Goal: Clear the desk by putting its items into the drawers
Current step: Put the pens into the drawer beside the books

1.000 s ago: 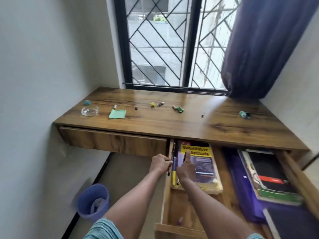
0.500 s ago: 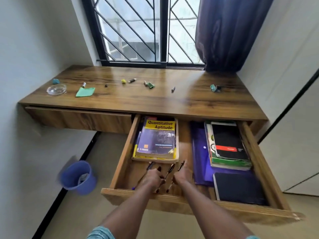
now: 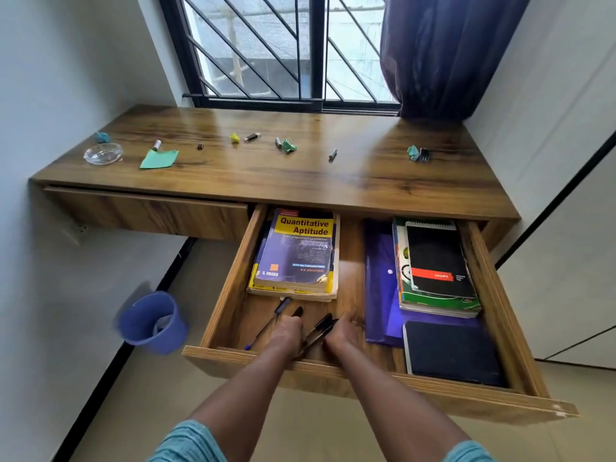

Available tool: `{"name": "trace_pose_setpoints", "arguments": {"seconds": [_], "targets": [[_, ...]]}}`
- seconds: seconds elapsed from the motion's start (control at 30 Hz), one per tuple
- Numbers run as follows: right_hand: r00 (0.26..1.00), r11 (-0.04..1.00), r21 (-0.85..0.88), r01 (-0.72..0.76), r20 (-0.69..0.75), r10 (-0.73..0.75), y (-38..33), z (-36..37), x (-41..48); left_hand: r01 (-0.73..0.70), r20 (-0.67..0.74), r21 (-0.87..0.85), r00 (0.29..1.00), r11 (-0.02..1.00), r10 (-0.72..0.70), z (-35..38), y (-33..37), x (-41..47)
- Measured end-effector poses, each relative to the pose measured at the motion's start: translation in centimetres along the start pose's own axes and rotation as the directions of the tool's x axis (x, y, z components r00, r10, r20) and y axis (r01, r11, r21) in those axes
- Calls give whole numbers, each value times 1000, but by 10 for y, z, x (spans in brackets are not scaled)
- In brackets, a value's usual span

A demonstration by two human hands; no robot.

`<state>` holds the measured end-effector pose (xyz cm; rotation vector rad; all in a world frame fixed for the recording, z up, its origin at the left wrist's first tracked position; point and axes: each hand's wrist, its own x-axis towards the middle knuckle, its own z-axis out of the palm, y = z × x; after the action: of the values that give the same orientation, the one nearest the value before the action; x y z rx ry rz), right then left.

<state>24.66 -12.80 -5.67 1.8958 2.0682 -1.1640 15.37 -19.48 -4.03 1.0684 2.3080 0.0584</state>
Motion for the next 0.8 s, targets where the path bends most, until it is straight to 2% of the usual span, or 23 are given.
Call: {"name": "trace_pose_setpoints", "arguments": {"seconds": [0.13, 0.3, 0.47, 0.63, 0.73, 0.8], "targets": [[999, 1000, 24, -12, -44, 13, -1, 0, -6, 36, -76, 23, 997, 999, -34, -6, 1, -12], [986, 996, 82, -16, -161, 29, 7, -10, -22, 69, -251, -50, 965, 996, -79, 2, -9, -32], [954, 985, 171, -22, -291, 72, 21, -22, -44, 196, -464, -185, 847, 963, -261, 16, -14, -56], [891, 986, 164, -27, -443, 98, 33, -25, -64, 340, -325, -308, 840, 889, -434, 17, -14, -77], [828, 971, 194, -142, -513, 224, 41, -21, -77, 381, -239, -395, 836, 836, -494, 11, -11, -85], [784, 933, 321, -166, -531, 322, 46, -15, -89, 417, -130, -537, 818, 733, -560, 8, -11, -88]]}}
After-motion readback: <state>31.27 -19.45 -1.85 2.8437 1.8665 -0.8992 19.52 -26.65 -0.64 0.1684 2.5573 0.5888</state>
